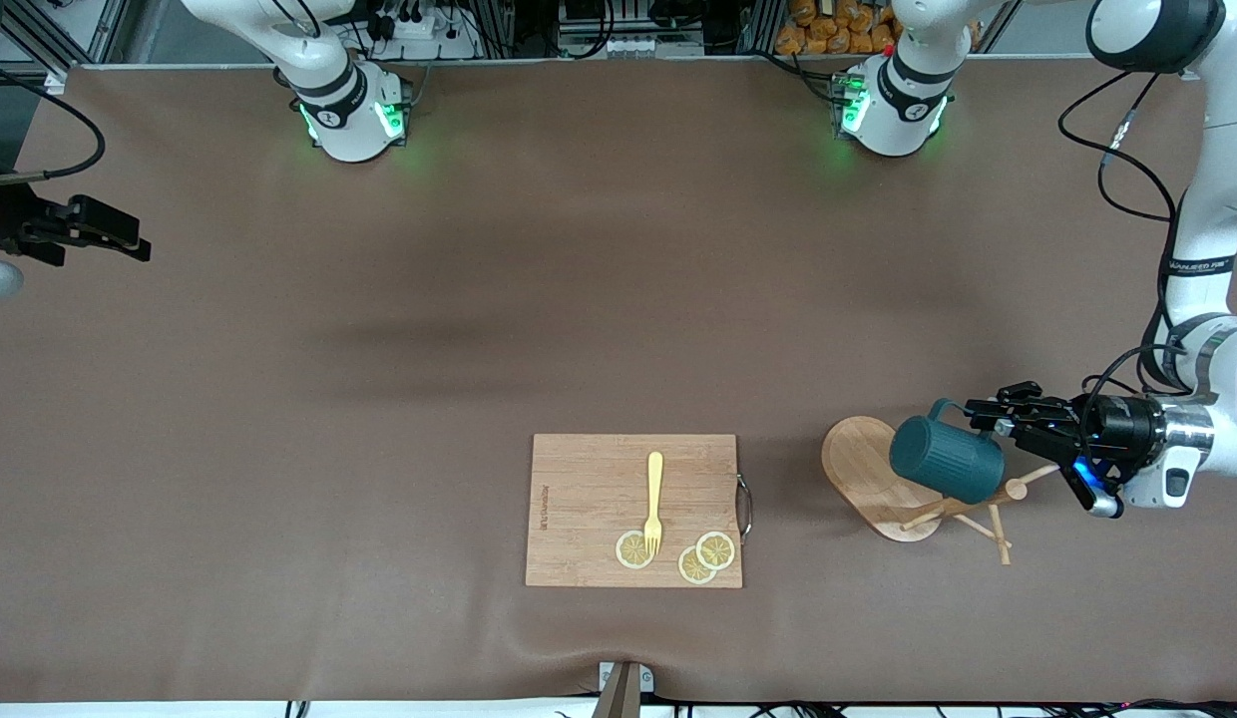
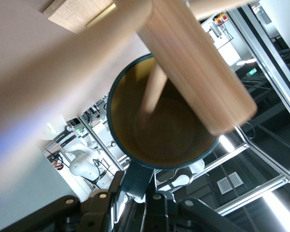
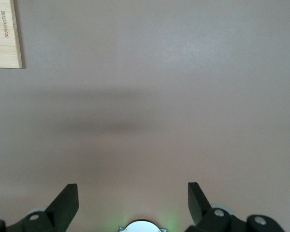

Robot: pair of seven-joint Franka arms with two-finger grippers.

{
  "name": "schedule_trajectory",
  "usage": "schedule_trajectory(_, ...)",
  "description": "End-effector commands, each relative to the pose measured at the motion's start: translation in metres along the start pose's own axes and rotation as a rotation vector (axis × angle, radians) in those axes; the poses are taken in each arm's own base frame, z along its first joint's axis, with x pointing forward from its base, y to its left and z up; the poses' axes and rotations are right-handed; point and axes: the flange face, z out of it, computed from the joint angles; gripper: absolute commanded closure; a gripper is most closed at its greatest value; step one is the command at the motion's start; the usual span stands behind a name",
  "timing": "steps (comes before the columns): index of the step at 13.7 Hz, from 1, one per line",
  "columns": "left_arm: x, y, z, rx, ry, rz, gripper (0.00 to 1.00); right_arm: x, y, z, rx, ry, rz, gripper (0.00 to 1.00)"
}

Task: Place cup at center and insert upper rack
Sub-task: 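Hang the mug by its handle onto a peg of the wooden stand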

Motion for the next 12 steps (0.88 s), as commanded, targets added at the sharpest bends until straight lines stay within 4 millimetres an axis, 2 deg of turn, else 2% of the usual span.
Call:
schedule_trajectory(1, 0.008, -0.003, 0.0, -0.043, -0.035, 0.017, 1.0, -0.002, -0.003, -0.004, 0.0, 0.008, 0.006, 0.0)
schedule_trajectory(5, 0.022, -0.015, 0.0, -0.06, -0.048, -0.006, 1.0, -0.001, -0.004, -0.002, 0.0, 0.007, 0.005, 0.0)
schedule_trajectory(12, 0.031, -0.023, -0.003, -0.089, -0.062, -0.025, 1.0, -0.001, -0.004, -0.003, -0.001, 0.011, 0.005, 0.0)
